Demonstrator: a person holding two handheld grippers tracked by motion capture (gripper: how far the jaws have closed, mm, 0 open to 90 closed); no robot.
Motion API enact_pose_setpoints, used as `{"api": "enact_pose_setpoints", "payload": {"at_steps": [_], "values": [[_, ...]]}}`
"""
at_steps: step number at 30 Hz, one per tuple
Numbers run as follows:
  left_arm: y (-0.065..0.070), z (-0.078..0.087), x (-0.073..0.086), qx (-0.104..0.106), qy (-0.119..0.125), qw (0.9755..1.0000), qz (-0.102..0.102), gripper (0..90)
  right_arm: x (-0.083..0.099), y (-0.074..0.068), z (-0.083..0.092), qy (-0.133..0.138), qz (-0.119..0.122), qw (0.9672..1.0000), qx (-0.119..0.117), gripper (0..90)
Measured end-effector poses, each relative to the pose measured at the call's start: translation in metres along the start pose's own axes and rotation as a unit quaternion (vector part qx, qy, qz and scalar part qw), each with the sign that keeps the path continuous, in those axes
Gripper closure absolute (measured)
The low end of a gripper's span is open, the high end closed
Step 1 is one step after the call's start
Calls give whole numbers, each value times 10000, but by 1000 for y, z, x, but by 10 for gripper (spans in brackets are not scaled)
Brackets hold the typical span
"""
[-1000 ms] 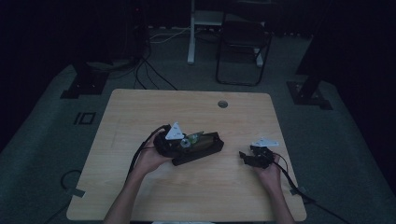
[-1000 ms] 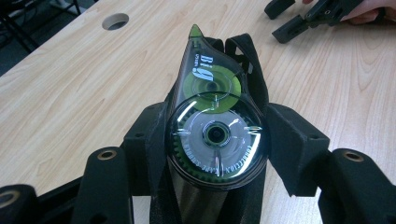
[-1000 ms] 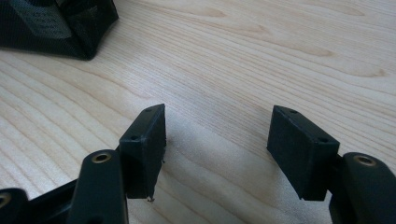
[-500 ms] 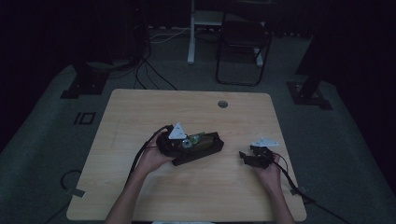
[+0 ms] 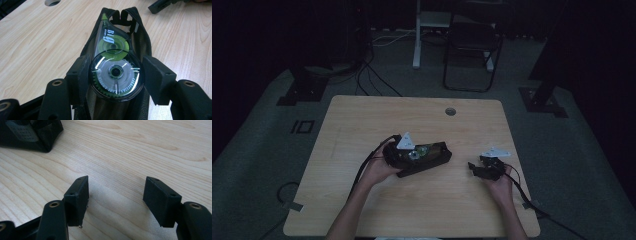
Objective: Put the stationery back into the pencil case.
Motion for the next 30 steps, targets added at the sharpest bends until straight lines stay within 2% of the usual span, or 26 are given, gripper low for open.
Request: {"api": "enact_pose_setpoints", "payload": {"at_steps": [13, 21, 30], "values": [[-2, -6, 3, 86, -71, 9999, 100, 415, 0, 0, 0, 0, 2, 10000, 1, 370], [-3, -8, 5, 26, -130, 9999, 59, 385, 0, 0, 0, 0, 2, 10000, 1, 370], [-5, -3, 3, -38, -28, 10000, 86, 363, 0, 0, 0, -2, 4, 10000, -2, 368]]}}
Point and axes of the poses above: each handheld gripper's, and its own axes: z roughly backward along the jaws, x roughly out of its underside, y roughly to its right, the point moved 10 cm from there along -z, roughly forward along the jaws, and after that the axes turned 9 degrees about z, right-handed, at the moved point
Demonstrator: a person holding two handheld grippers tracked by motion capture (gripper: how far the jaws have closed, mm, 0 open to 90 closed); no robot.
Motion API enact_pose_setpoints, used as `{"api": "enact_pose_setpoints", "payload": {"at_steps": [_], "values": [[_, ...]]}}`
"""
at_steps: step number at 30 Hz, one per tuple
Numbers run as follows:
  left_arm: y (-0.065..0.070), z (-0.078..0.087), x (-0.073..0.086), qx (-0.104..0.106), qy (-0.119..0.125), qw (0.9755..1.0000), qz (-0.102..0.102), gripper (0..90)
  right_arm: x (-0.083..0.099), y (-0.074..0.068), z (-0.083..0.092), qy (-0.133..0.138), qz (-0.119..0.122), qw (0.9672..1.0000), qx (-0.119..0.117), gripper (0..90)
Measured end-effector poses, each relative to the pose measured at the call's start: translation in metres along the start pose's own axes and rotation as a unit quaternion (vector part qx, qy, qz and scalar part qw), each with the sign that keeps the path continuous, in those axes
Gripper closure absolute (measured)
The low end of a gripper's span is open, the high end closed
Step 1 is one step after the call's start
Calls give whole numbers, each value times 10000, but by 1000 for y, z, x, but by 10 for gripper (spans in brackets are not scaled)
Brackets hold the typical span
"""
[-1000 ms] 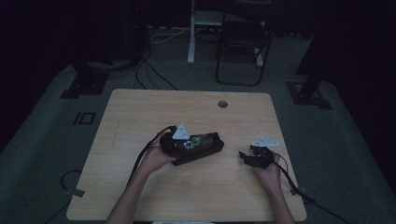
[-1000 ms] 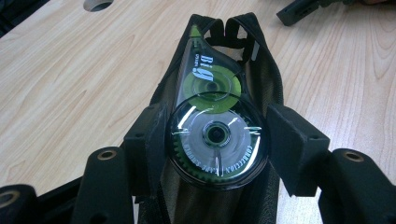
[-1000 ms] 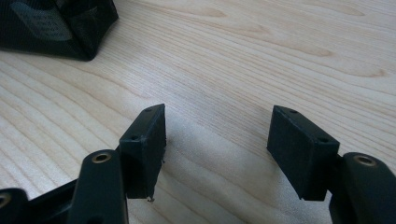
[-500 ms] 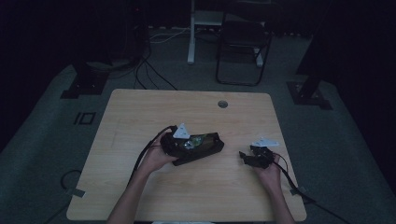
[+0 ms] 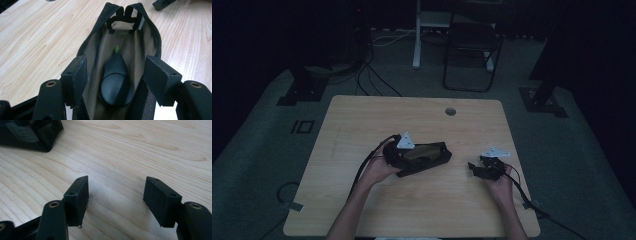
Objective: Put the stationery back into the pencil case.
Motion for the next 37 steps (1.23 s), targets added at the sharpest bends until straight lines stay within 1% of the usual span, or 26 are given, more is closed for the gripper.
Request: {"api": "enact_pose_setpoints", "payload": {"at_steps": [2, 7, 15, 17, 20, 25, 30, 31, 34, 37], "values": [[0, 3, -1, -20, 30, 10000, -14, 362, 0, 0, 0, 1, -1, 10000, 2, 368], [-1, 14, -3, -27, 208, 9998, 53, 361, 0, 0, 0, 1, 0, 10000, 2, 367], [-10, 34, 3, -111, 413, 9987, 259, 363, 0, 0, 0, -1, -1, 10000, -1, 366], [-13, 40, 6, -119, 413, 9987, 274, 365, 0, 0, 0, -1, -1, 10000, -1, 366], [-16, 49, 10, -127, 475, 9982, 349, 367, 0, 0, 0, -2, 3, 10000, -4, 363], [-21, 62, 16, -110, 648, 9964, 529, 368, 0, 0, 0, -6, 2, 10000, -6, 358], [-23, 74, 26, -101, 765, 9948, 660, 368, 0, 0, 0, -8, 2, 10000, -9, 357], [-23, 74, 26, -101, 765, 9948, 660, 368, 0, 0, 0, -8, 2, 10000, -9, 357], [-26, 79, 34, -116, 806, 9938, 762, 368, 0, 0, 0, -8, 1, 10000, -11, 355], [-33, 82, 42, -227, 737, 9935, 836, 368, 0, 0, 0, -9, 1, 10000, -17, 348]]}}
Point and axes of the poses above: each handheld gripper's, and its own axes: z roughly backward along the jaws, x roughly out of its underside, y roughly to its right, the point moved 10 cm from there along -z, roughly forward along the jaws, and after that the axes turned 9 degrees about z, right-handed, at the moved point
